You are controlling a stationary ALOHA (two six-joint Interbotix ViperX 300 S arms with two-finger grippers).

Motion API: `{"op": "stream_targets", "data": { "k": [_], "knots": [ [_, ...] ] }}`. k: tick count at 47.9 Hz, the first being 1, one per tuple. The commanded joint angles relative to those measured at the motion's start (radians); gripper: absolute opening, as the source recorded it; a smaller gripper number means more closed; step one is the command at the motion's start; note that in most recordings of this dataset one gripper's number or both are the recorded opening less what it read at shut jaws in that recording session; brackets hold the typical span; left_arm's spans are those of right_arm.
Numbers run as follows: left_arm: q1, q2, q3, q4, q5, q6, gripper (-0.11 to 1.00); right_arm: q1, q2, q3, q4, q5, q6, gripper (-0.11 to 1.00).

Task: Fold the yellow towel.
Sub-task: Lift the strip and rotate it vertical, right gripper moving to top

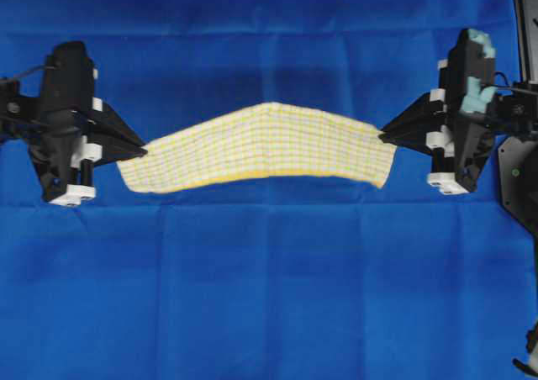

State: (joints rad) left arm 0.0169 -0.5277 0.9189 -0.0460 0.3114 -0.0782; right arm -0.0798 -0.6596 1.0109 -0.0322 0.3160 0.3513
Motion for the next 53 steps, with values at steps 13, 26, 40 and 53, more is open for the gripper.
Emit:
{"op": "stream_targets", "data": {
  "k": [13, 26, 40, 53],
  "knots": [
    [-0.009, -0.025, -0.014, 0.000, -0.014, -0.006, 0.02, -0.034, 0.028, -0.031, -0.009, -0.037, 0.000, 0.03],
    [-0.106, 0.040, -0.040, 0.000, -0.170, -0.005, 0.02, -0.172, 0.149, -0.072, -0.066, -0.115, 0.000, 0.03],
    [-0.212, 0.153, -0.092, 0.000, -0.287, 0.005, 0.02, -0.325, 0.298, -0.170, -0.110, -0.158, 0.000, 0.03],
    [-0.244, 0.272, -0.173, 0.002, -0.380, 0.011, 0.02, -0.405, 0.411, -0.281, -0.156, -0.175, -0.005, 0.03]
  ]
}}
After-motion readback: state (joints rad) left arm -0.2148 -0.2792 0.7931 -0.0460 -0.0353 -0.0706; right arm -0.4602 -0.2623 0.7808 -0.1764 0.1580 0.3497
